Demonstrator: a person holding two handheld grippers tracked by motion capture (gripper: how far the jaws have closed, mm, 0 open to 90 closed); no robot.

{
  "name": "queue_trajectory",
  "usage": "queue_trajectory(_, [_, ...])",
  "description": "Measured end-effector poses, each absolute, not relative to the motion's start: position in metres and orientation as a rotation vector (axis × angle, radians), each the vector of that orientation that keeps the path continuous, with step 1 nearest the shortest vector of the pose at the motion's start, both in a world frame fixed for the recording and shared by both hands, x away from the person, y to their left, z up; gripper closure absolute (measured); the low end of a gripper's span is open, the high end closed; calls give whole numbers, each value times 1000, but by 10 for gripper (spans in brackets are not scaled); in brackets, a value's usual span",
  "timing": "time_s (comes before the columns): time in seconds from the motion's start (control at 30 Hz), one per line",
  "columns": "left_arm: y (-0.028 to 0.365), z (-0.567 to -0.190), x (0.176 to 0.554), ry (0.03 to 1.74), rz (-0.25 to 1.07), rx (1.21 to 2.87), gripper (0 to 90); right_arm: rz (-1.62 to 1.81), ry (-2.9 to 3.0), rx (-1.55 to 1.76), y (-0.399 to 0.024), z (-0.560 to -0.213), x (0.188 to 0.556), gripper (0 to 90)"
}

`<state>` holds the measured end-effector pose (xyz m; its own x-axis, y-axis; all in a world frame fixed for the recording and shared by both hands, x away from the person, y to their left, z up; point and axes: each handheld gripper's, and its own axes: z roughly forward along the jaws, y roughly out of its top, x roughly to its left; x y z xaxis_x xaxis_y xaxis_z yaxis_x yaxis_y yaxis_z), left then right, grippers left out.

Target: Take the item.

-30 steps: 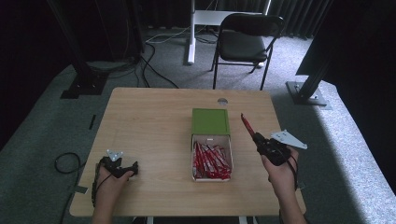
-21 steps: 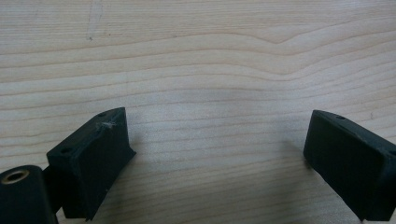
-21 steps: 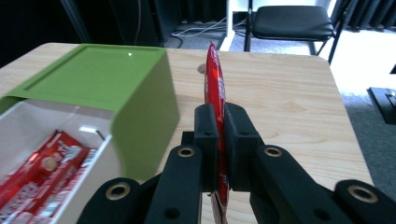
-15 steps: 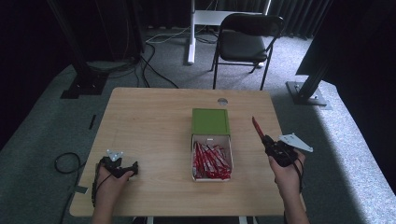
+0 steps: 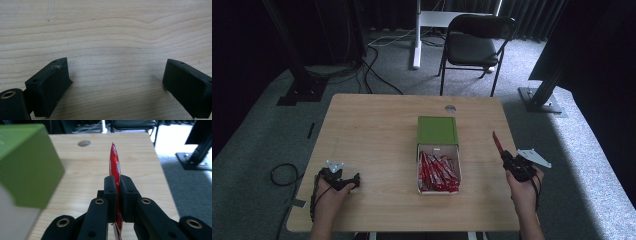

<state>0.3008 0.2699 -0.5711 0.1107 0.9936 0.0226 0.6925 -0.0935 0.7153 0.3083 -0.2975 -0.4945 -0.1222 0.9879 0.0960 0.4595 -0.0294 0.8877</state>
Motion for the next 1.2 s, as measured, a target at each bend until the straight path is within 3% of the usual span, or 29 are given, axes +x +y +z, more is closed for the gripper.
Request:
queue_trajectory(0.57, [270,-571,301,1637,714,1846,80,1000,1581,1642,-330,-536,314,846])
queue_trajectory(1.2, [270,-571,301,1637,714,1845,81,946,1600,1716,-339,-561,321,845])
